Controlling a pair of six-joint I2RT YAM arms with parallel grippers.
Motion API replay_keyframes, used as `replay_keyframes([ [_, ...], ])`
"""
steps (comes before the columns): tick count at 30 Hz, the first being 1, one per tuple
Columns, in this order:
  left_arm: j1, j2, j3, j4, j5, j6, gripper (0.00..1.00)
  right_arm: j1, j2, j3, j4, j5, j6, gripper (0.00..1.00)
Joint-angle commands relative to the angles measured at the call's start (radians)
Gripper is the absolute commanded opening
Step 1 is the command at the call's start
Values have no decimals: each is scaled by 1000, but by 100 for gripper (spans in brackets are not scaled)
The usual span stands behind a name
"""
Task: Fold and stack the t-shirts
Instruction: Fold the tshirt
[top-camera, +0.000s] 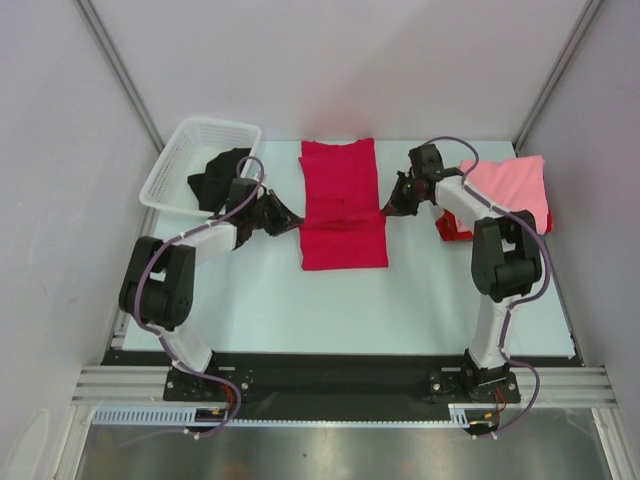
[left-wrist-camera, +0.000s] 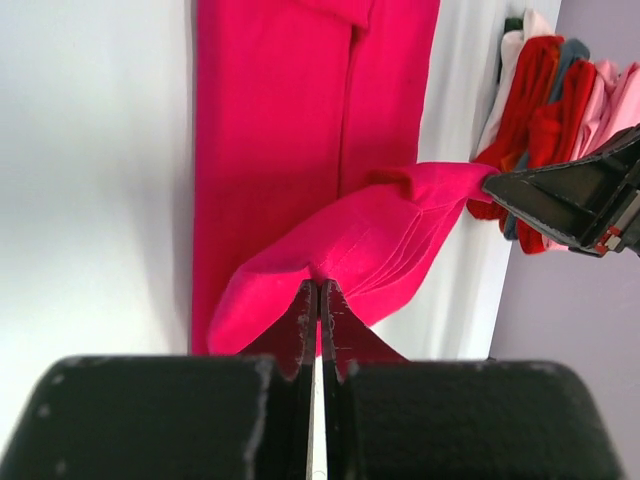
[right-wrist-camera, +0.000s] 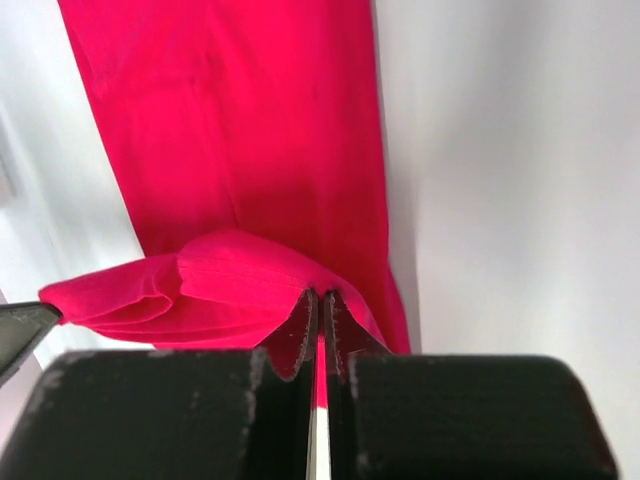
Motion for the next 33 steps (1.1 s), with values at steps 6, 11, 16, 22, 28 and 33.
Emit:
replay_keyframes([
  [6, 17, 108, 146, 43, 16, 4, 0, -25, 94, 161, -21, -12, -8, 0],
  [11, 31, 163, 191, 34, 24, 0, 0, -31, 158, 233, -37, -25, -8, 0],
  [16, 37, 189, 223, 29, -4, 6, 0, -32, 200, 280, -35, -34, -3, 0],
  [22, 41, 293, 307, 57, 19, -19, 4, -38, 275, 400, -63, -23, 17, 17],
  [28, 43, 242, 306, 12, -2, 39, 63, -43, 191, 308, -23, 6, 17, 79],
  [33, 34, 91, 105, -9, -53, 76, 67, -41, -74, -102, 199, -23, 52, 65],
])
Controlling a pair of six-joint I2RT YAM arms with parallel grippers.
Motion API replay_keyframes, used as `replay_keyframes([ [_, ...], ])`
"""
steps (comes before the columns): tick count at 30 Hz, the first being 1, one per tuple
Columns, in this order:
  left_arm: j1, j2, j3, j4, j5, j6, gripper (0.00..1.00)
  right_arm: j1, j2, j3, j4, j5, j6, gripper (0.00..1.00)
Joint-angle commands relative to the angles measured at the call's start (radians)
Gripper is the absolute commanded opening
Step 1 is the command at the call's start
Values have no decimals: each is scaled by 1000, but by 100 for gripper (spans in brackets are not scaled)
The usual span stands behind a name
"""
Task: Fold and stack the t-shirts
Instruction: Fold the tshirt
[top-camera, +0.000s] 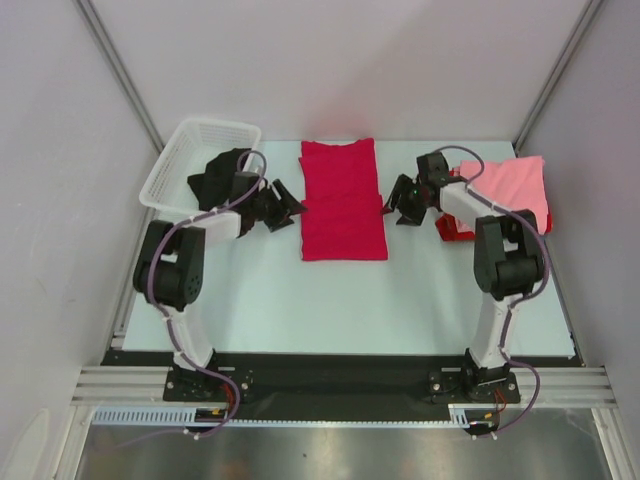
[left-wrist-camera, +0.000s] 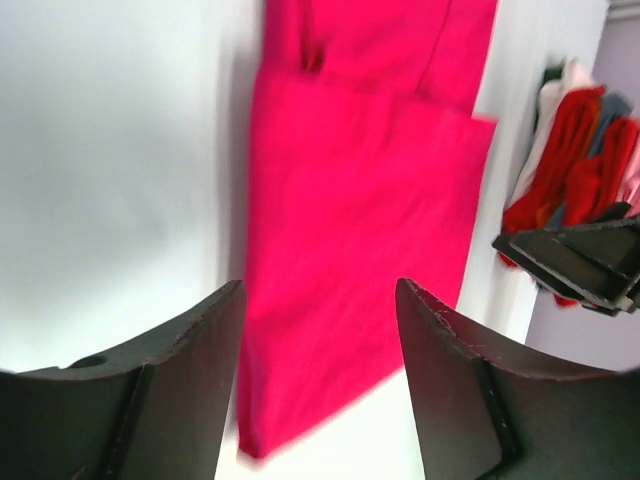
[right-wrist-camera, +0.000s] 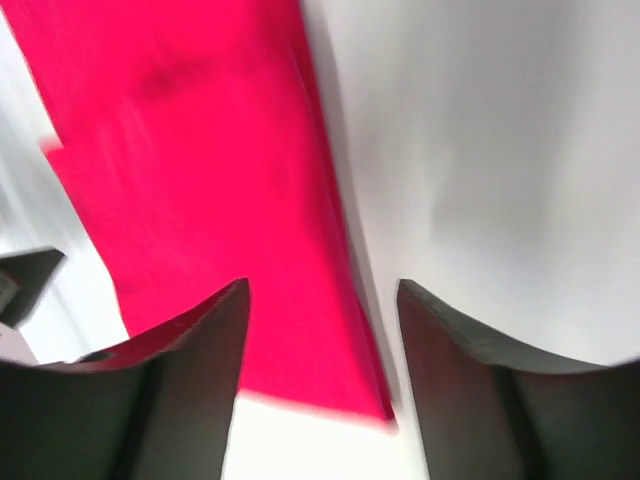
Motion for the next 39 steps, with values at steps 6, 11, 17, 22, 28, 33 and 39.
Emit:
replay_keyframes([
  [6, -54, -277, -335, 57, -39, 51, 64, 9, -320, -408, 169, -39, 6, 51],
  [11, -95, -314, -407, 65, -54, 57, 60, 33, -356, -502, 192, -50, -3, 45],
  [17, -120, -311, -444, 65, -84, 63, 54, 60, -325, -552, 234, -60, -11, 45],
  [22, -126, -272, -440, 85, -84, 60, 50, 64, -282, -552, 255, -70, -13, 36],
  [28, -128, -223, -433, 116, -77, 48, 45, 70, -245, -551, 263, -63, -16, 28],
  [33, -132, -194, -423, 133, -79, 40, 43, 73, -231, -540, 269, -60, -26, 18],
  [39, -132, -156, -388, 128, -68, 46, 5, 81, -228, -532, 257, -65, -36, 0],
])
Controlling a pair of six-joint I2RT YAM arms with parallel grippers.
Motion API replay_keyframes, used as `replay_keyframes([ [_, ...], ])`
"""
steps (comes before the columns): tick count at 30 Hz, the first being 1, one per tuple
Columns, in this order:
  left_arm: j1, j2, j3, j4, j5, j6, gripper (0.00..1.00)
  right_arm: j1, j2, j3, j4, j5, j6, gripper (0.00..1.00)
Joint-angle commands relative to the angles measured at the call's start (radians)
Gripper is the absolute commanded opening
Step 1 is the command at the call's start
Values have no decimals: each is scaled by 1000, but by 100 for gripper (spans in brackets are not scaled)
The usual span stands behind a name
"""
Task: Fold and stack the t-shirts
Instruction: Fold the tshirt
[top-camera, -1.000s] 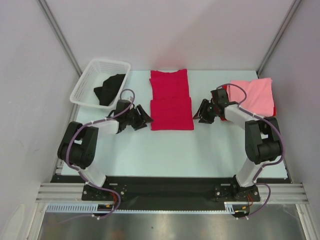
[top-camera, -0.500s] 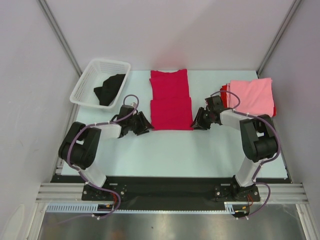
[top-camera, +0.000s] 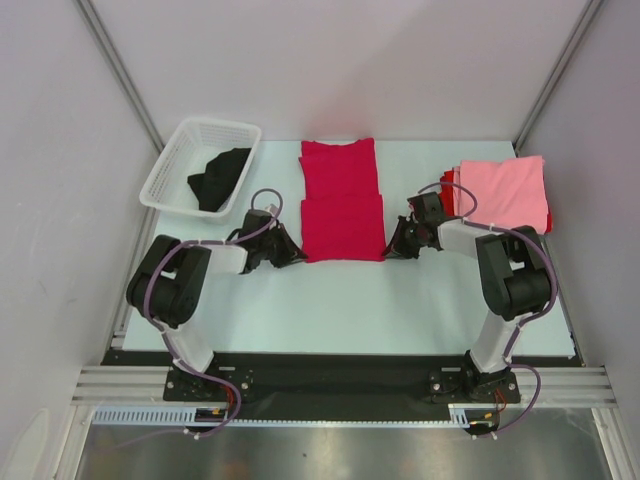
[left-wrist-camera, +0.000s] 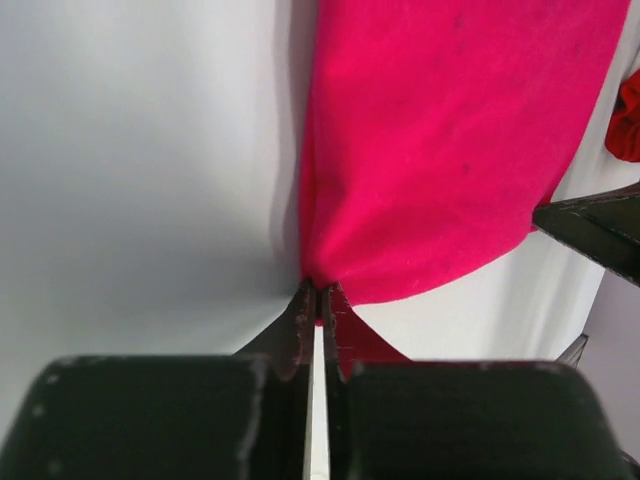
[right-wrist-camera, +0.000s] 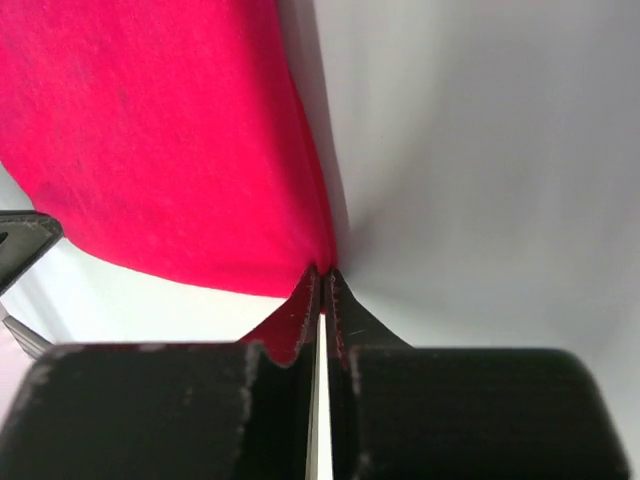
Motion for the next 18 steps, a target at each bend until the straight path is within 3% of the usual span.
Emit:
replay_keyframes([
  [1, -9, 34, 45, -6, 0, 22, 0, 14, 9, 21, -5, 1, -23, 0],
  [10, -13, -157, -76, -77, 3, 99, 0, 36, -163, -86, -97, -11, -46, 0],
  [18, -30, -513, -254, -182, 70, 117, 0, 165, -479, -210, -203, 64, -42, 0],
])
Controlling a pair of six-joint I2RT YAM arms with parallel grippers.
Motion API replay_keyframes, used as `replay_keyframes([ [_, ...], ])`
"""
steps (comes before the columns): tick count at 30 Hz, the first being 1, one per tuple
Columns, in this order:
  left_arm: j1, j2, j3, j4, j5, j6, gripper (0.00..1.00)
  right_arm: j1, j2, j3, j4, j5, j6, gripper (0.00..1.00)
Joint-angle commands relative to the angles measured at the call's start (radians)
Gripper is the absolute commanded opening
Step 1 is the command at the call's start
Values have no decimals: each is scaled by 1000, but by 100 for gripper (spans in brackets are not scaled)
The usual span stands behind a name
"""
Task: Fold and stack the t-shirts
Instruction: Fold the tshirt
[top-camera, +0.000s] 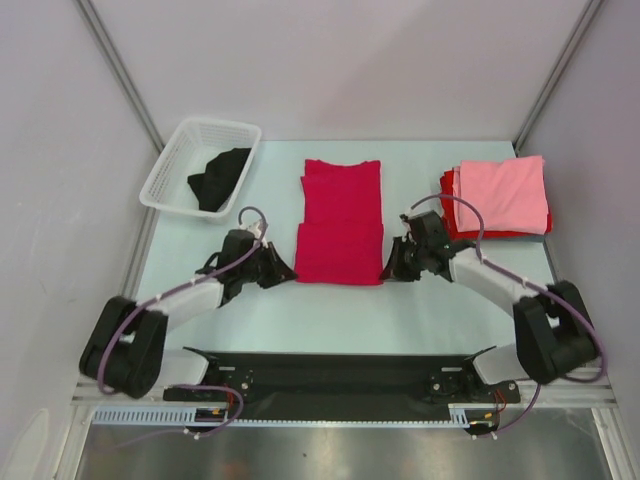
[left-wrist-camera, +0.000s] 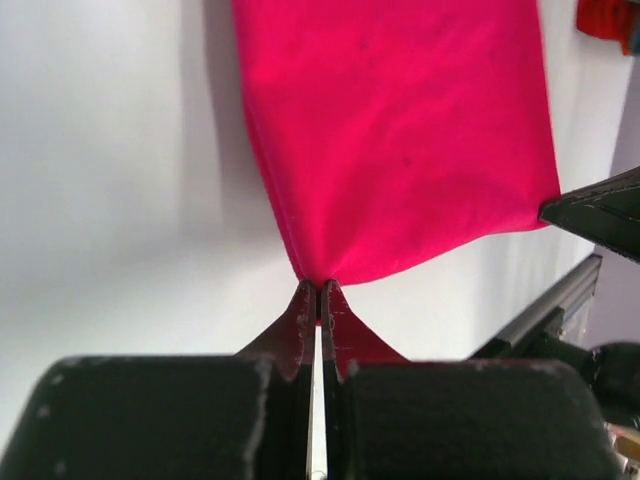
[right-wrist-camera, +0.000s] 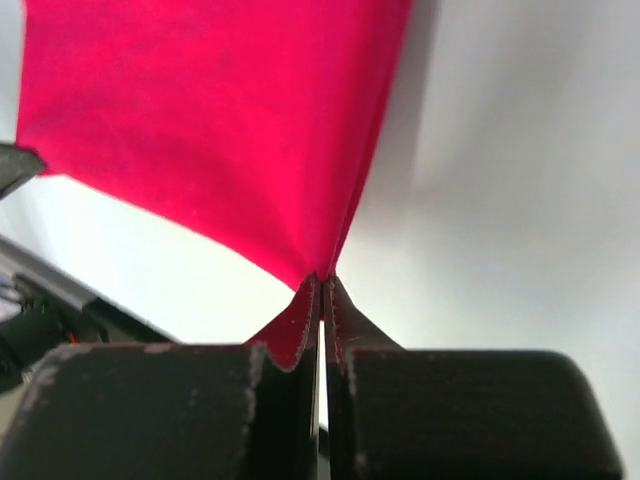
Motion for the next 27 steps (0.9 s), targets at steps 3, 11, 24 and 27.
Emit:
replay_keyframes([
  [3, -13, -206, -34, -158, 70, 53, 0, 59, -208, -48, -103, 36, 15, 0],
  [11, 50, -277, 100, -258, 122, 80, 0, 55, -279, 139, -216, 98, 3, 0],
  [24, 127, -7, 451, -280, 68, 46, 0, -121, 89, 545, -270, 26, -82, 0],
  [27, 133, 54, 520, -272, 57, 40, 0, -158, 170, 631, -268, -15, -79, 0],
])
